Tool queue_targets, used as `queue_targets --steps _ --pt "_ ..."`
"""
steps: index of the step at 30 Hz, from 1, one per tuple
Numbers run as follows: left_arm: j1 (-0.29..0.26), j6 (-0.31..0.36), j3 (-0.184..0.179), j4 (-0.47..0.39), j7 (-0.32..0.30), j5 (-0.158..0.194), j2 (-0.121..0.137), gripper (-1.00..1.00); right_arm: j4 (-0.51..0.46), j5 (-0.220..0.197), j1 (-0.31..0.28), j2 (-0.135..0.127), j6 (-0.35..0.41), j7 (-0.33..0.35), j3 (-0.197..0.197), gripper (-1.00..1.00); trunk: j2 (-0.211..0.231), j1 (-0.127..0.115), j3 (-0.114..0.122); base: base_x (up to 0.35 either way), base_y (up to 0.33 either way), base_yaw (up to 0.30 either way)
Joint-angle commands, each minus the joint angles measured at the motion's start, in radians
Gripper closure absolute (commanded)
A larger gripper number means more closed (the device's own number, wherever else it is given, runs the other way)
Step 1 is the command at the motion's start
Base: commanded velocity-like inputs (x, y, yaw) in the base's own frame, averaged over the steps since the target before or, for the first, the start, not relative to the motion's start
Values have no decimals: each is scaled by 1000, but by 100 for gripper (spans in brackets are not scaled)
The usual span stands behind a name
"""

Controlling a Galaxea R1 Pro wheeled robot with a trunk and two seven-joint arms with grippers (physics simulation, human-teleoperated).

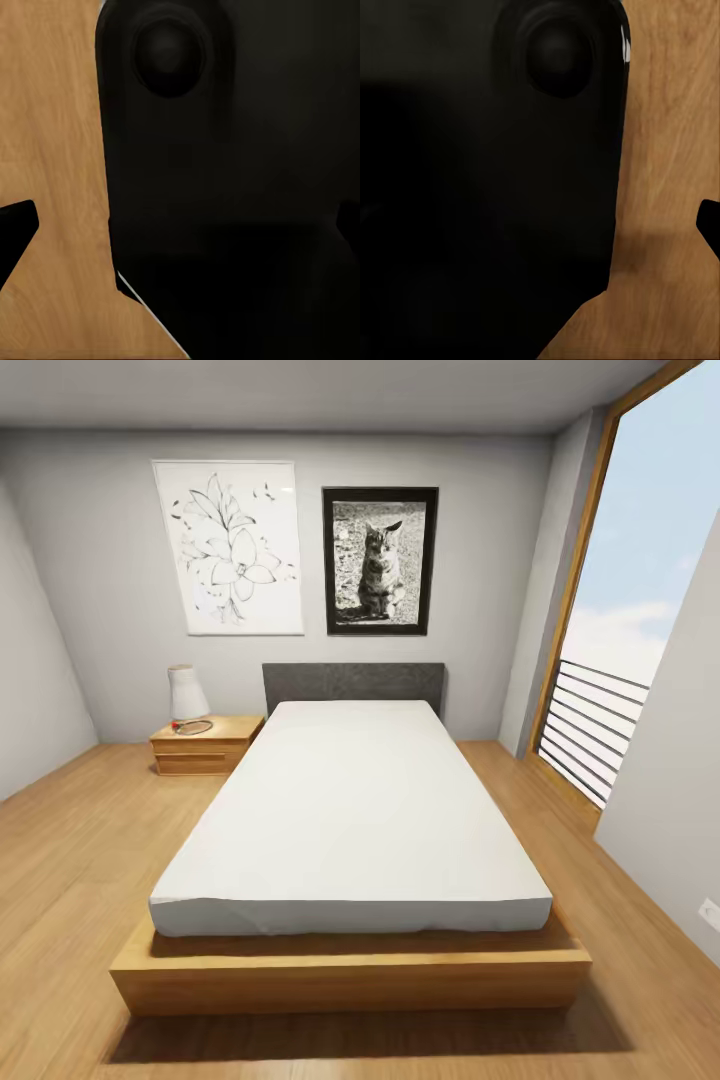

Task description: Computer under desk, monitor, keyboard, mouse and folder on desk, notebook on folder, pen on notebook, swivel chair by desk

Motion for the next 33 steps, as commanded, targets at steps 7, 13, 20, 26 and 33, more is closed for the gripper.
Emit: queue_targets --steps 7,13,20,26,33 --pt "-7 -11 -5 -20 -5 -1 -32 -100 -15 0 -6 24 8 12 -3 -100 42 -23 18 0 0 0" --pt "-8 -10 -3 -22 -3 0 -37 -100 -17 -1 -7 29 -25 11 0 -100 84 -46 37 0 0 0" --pt "-8 -9 -3 -23 -3 1 -37 -100 -6 -2 -7 29 -64 11 -1 -100 133 -73 59 0 0 0" --pt "-8 -6 -3 -22 -3 1 -37 -100 -1 -2 -7 29 -97 11 0 -100 175 -96 78 0 0 0" --pt "-8 -3 -2 -23 -3 2 -36 -100 -14 -2 -7 26 -318 9 0 -100 224 -123 100 0 0 0"
